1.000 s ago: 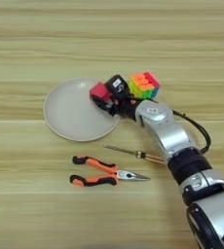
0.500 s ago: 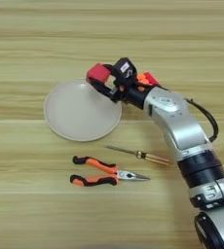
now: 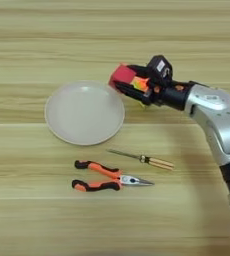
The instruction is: Move the objects on the table
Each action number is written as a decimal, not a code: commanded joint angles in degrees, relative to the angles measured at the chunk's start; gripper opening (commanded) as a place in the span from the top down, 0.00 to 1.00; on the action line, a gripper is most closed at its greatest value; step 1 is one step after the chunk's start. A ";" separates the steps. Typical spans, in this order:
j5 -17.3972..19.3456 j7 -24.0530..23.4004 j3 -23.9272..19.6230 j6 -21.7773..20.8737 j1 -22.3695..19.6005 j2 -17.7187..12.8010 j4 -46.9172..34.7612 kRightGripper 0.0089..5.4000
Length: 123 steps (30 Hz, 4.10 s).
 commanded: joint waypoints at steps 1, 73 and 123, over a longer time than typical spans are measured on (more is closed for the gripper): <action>1.14 2.73 -2.92 -4.81 -1.73 -5.41 -1.80 0.56; 0.08 15.82 -3.35 -20.28 4.93 -12.76 13.49 0.01; 2.65 -0.72 -3.48 -7.92 -2.58 -1.69 8.97 0.01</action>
